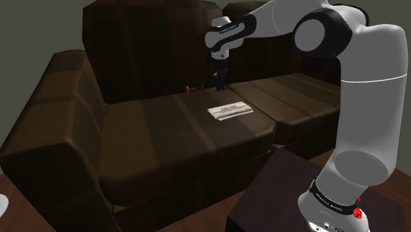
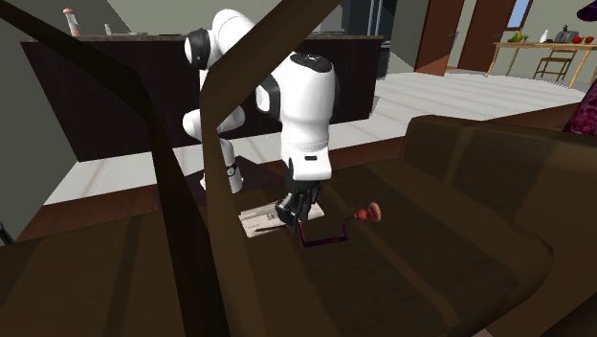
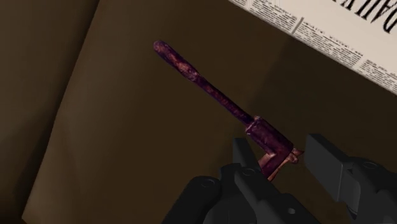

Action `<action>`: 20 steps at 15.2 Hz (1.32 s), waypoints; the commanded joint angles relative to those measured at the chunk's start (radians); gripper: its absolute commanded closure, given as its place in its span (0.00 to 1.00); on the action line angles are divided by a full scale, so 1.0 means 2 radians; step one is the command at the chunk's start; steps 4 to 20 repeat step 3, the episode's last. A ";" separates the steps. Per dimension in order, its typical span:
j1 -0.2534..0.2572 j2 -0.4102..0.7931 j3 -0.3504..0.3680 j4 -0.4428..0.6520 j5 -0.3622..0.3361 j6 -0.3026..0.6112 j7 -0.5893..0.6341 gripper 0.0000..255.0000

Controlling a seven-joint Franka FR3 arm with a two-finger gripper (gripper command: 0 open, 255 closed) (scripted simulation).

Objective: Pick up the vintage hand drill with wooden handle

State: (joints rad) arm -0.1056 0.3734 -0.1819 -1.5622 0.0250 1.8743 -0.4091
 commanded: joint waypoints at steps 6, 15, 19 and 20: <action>0.000 -0.003 0.000 0.011 -0.001 -0.014 0.000 1.00; 0.000 -0.003 0.000 0.011 -0.001 -0.014 0.000 1.00; 0.000 -0.003 0.000 0.011 -0.001 -0.014 0.000 1.00; 0.000 -0.003 0.000 0.011 -0.001 -0.014 0.000 1.00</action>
